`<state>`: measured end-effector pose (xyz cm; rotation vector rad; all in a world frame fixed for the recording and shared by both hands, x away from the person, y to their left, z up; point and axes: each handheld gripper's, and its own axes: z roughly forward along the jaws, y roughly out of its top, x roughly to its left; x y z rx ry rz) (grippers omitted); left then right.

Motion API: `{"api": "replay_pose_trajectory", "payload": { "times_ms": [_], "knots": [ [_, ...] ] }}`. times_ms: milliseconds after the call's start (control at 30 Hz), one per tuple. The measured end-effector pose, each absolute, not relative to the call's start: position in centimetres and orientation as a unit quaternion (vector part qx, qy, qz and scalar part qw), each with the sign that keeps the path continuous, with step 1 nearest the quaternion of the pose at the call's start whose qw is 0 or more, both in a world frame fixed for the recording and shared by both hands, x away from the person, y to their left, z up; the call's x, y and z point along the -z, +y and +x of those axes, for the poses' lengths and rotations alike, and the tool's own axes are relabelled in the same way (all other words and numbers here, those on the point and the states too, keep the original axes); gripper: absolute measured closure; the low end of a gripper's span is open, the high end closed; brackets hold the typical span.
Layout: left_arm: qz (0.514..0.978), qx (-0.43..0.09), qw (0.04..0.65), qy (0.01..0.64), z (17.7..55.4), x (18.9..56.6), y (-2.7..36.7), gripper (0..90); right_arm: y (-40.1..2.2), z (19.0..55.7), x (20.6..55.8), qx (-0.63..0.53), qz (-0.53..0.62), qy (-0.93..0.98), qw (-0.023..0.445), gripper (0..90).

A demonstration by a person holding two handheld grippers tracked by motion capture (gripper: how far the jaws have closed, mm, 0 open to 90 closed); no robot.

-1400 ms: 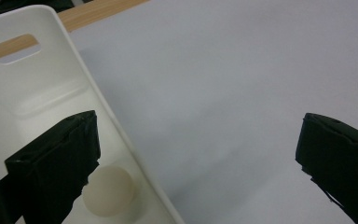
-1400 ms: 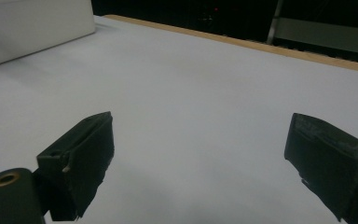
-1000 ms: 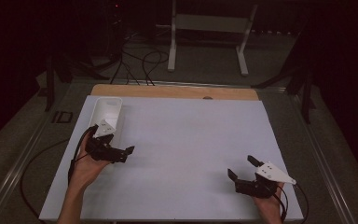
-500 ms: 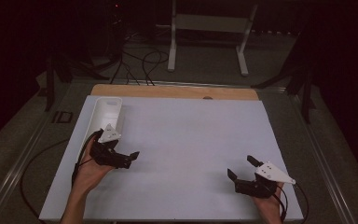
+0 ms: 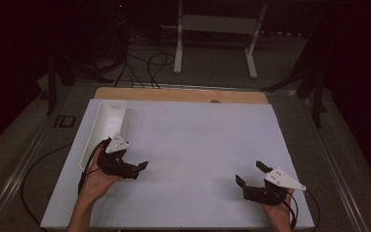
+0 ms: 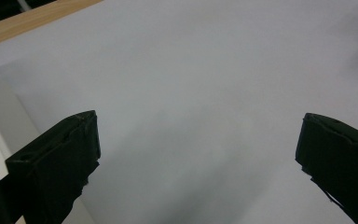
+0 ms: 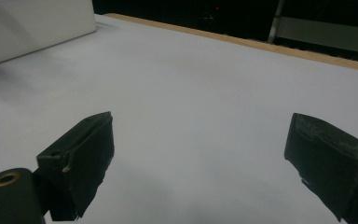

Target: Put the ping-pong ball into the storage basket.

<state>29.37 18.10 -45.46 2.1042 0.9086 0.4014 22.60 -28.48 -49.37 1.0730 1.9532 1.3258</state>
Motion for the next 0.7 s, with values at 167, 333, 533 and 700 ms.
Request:
{"api": "replay_pose_trajectory", "payload": {
  "times_ms": [167,333,533,700],
  "knots": [
    [0.832,-0.158,0.399,0.351,28.9,45.8,17.9,0.5,-28.5,22.6,49.4,-0.493,0.398,0.725,0.271,7.8],
    [0.833,-0.155,0.401,0.347,28.5,46.3,17.7,0.5,-28.5,22.6,49.4,-0.492,0.397,0.725,0.271,7.8],
    [0.831,-0.162,0.409,0.341,28.0,46.5,17.6,0.4,-28.4,22.6,49.4,-0.493,0.397,0.726,0.27,7.8],
    [0.827,-0.165,0.421,0.334,27.4,46.5,17.6,0.5,-28.4,22.6,49.4,-0.492,0.396,0.727,0.269,7.8]
  ]
}}
